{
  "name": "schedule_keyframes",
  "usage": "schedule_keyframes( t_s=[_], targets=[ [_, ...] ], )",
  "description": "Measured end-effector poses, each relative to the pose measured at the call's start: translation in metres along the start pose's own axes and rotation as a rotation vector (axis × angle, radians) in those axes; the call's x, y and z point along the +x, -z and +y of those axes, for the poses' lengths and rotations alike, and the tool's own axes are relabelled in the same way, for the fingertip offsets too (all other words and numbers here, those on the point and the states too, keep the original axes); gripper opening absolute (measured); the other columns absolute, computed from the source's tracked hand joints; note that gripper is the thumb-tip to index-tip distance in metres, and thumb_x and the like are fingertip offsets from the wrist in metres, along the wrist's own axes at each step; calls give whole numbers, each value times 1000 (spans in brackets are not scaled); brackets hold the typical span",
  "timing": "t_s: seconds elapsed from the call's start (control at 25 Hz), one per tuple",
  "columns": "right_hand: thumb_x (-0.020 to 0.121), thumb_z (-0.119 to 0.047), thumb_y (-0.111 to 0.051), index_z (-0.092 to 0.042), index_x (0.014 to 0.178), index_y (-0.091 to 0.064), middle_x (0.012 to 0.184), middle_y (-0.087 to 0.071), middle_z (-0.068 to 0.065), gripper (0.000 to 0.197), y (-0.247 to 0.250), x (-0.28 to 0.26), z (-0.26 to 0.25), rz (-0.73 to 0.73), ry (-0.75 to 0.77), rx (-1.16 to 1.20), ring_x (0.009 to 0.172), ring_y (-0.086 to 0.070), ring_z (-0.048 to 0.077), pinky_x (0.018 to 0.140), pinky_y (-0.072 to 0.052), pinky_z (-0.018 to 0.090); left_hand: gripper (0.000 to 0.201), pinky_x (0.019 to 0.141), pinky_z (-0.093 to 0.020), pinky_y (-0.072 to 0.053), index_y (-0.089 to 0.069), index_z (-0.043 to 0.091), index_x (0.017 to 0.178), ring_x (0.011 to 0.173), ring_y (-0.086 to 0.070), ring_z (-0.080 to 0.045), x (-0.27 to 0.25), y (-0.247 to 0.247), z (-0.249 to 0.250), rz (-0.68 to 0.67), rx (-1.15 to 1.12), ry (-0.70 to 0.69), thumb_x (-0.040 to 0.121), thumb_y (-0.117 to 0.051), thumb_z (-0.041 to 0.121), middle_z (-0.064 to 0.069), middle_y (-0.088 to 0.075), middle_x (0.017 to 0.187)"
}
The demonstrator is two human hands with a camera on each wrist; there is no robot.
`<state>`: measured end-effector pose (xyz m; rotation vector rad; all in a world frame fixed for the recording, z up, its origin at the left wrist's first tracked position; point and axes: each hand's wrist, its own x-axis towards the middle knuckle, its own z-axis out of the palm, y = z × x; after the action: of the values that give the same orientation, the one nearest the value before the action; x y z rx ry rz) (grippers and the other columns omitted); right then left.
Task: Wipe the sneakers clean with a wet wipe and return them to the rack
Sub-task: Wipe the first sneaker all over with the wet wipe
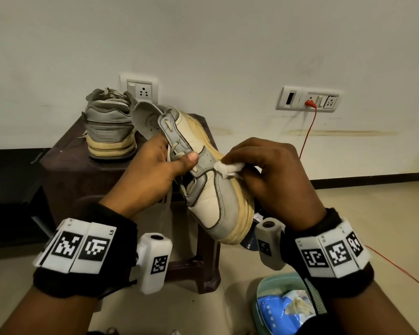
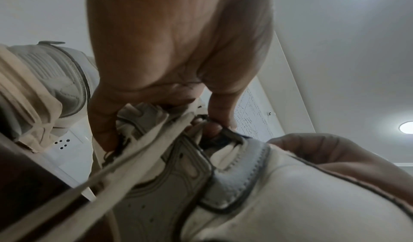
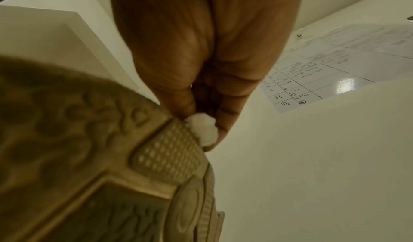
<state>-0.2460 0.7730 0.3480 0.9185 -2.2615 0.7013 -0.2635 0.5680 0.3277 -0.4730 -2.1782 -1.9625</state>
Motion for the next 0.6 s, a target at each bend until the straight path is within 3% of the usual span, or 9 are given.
schedule_keyframes(
  t_s=[0.12, 0.32, 0.44, 0.6],
  targets=[
    [77, 1, -67, -12, 92, -75, 91, -72, 0, 21, 9, -1, -2, -77, -5, 50, 84, -67, 11, 72, -54, 30, 26, 78, -15, -53, -63, 22, 104, 96, -69, -4, 0, 3, 1, 34, -54, 11, 89, -59, 2, 12, -74, 97],
    [79, -1, -73, -17, 92, -76, 90, -72, -7, 21, 34, -9, -7, -245, -85, 139, 83, -67, 5, 71, -54, 27, 29, 89, -30, -53, -59, 10, 118, 103, -68, -13, 2, 9, -3, 104, -82, 17, 90, -60, 6, -3, -71, 111],
    [77, 1, -72, -15, 93, -76, 88, -71, -4, 23, 26, -7, -4, -109, -64, 15, 79, -66, 7, 69, -54, 28, 32, 86, -22, -53, -57, 7, 122, 104, -67, -11, 3, 6, -3, 93, -98, 9, 90, -59, 5, -2, -70, 113],
    [76, -1, -66, -13, 94, -75, 89, -71, 1, 23, 9, -1, 4, -5, -50, -30, 80, -66, 12, 71, -54, 28, 34, 93, -29, -52, -56, 6, 124, 108, -66, -14, 3, 0, -3, 68, -85, 6, 90, -60, 5, -5, -69, 116]
  ],
)
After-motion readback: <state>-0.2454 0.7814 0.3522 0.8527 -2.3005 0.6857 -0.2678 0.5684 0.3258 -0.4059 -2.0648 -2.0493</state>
